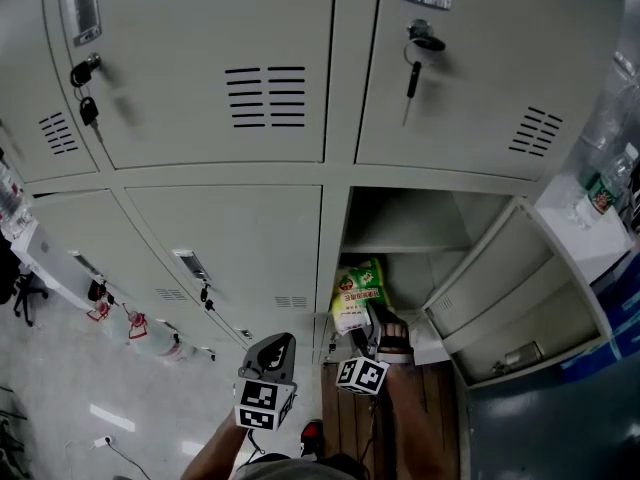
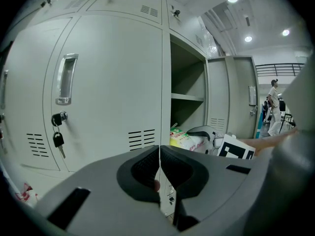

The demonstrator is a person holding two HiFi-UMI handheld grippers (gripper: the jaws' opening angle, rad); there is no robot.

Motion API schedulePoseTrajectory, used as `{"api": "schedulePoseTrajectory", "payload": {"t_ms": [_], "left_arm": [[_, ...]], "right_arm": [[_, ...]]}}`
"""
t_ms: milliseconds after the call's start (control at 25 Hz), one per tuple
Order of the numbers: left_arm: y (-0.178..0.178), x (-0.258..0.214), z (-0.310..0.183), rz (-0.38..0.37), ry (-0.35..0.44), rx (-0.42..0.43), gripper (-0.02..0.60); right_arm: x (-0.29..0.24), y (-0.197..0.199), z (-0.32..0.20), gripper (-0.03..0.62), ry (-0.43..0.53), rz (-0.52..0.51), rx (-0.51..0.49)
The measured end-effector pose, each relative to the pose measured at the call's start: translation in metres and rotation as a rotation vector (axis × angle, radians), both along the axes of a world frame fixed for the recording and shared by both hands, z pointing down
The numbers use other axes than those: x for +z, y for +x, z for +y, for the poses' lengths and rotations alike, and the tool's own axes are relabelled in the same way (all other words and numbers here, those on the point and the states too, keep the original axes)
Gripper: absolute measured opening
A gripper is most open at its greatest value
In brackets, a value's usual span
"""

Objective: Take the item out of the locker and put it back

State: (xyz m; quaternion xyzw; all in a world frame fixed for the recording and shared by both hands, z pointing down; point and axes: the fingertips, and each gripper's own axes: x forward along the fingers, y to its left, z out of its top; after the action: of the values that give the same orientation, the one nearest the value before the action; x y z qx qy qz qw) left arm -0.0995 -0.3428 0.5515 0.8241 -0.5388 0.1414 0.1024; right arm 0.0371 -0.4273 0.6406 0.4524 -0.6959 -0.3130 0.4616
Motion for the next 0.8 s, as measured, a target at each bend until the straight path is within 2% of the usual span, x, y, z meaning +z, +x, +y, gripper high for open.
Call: {"api": "schedulePoseTrajectory", "payload": {"t_ms": [280,640,800], "left_arm": [[-0.003,0.001,0.006,-0.007,-0.001,-0.01,0.029],[-0.001,-0.014,0.015,0.007,0.038,-0.012,0.029],[0.003,-0.023,0.025,0.006,0.06,-0.002,0.029]], "right_arm": [[-0.009,0.006,0.004,0.341,0.026,0.004,0.015],[-0.028,0.017,0.037,0.341,0.025,-0.05,0.041],[-0.046,0.026,0.054,0.339,0.025,-0.154,0.075]]}}
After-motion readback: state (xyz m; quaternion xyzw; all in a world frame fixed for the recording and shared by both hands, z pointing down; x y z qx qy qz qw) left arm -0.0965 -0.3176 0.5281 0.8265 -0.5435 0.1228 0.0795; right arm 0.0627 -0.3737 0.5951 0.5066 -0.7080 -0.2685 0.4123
